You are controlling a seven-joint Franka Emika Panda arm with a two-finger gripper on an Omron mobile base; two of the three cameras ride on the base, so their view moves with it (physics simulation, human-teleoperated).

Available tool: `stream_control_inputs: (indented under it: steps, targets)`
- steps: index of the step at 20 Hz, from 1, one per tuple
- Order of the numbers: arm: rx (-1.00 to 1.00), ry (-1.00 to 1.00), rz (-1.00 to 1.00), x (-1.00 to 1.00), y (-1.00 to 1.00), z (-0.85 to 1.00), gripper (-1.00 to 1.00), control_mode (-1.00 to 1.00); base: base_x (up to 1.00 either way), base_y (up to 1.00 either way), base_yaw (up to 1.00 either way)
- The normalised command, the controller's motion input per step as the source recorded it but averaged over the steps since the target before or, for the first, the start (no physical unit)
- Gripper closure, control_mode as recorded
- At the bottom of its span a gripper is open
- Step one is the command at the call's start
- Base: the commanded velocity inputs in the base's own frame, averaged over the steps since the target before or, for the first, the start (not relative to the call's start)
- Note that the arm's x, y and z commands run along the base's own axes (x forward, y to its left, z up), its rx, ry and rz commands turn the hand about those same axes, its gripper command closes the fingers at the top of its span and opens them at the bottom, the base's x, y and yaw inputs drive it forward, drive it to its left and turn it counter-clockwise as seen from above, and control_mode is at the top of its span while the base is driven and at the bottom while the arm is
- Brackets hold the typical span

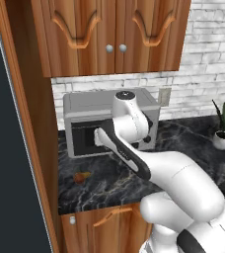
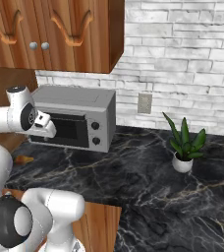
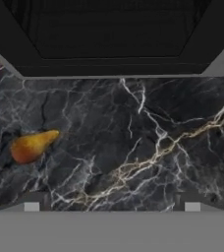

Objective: Place the pear in the correct fridge rack based on whether it is a fruit or vegetable. Finally, close the fridge door.

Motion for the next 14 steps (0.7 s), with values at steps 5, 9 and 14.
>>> stream_control_inputs:
  steps: [5,9,14]
  targets:
    - [0.09,0.00,-0.24,0.22,0.45,-0.19,-1.00,-1.00,0.00,0.00,0.00]
    - [0.07,0.05,-0.17,0.06,0.28,-0.25,-1.00,-1.00,0.00,0.00,0.00]
    - [0.16,0.13,-0.14,0.00,0.25,-0.50,-1.00,-1.00,0.00,0.00,0.00]
